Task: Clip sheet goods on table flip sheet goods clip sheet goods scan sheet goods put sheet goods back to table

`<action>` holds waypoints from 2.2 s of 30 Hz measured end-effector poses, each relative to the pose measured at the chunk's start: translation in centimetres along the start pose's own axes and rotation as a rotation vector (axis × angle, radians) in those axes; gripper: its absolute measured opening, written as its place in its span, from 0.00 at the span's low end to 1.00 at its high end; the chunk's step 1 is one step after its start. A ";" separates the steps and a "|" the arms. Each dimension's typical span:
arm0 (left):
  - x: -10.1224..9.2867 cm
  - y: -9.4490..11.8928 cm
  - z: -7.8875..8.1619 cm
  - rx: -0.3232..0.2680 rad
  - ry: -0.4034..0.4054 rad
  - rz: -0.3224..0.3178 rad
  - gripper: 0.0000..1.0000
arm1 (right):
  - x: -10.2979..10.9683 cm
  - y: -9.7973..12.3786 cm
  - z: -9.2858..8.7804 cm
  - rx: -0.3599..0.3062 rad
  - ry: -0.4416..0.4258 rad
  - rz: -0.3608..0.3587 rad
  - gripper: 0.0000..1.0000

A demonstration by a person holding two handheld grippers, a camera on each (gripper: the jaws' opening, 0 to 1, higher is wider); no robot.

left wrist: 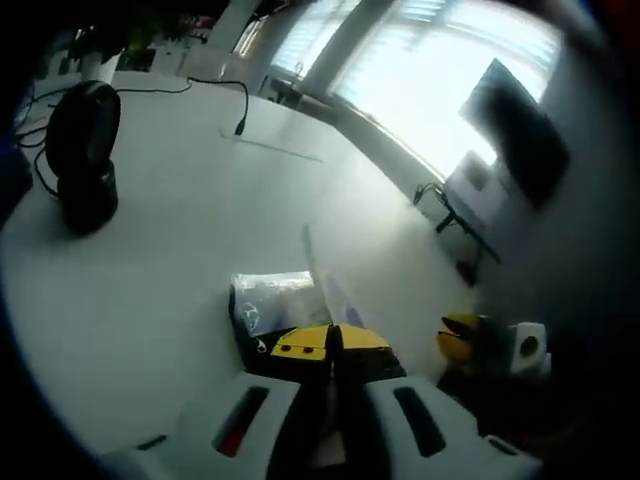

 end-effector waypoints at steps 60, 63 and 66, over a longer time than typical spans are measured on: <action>-2.1 0.9 0.6 -0.072 0.099 -0.040 0.00 | 8.0 -6.8 2.0 0.205 0.112 -0.008 0.18; -2.1 1.0 0.6 -0.077 0.114 -0.038 0.00 | 8.3 -7.0 1.8 0.220 0.162 -0.016 0.18; -2.1 1.0 0.5 -0.079 0.107 -0.040 0.00 | 8.2 -6.9 2.0 0.208 0.160 -0.035 0.15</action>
Point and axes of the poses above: the point that each gripper's makers call its tool centre point, and the gripper's own axes: y roughly backward along the fingers, x roughly to its left, z roughly out of its top, the point moved 8 cm from there along y, roughly backward along the fingers, and after that the axes turned 11 degrees about -x, right-handed, at the moved point
